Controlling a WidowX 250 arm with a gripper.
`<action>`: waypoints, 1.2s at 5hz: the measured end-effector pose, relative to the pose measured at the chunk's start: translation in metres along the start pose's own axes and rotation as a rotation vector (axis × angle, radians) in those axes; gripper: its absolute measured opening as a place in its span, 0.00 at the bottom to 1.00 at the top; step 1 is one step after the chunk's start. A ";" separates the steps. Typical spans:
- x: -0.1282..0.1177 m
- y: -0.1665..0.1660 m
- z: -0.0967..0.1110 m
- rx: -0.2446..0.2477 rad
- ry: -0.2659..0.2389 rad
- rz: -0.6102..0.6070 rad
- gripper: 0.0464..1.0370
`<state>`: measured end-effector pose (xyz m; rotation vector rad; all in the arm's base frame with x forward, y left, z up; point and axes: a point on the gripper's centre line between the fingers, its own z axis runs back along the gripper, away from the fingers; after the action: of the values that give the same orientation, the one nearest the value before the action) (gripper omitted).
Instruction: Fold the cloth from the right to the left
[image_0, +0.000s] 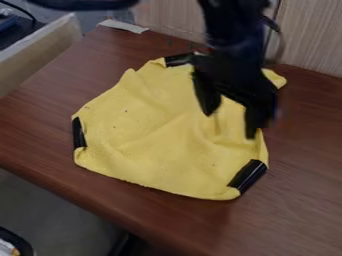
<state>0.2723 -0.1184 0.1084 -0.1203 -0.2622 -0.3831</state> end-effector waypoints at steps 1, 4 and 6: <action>-0.014 -0.021 -0.010 -0.039 0.036 -0.031 0.96; -0.035 -0.019 -0.033 0.001 0.135 -0.015 0.82; -0.037 -0.009 -0.050 0.009 0.231 -0.010 0.24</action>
<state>0.2470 -0.1222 0.0511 -0.0652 -0.0369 -0.4016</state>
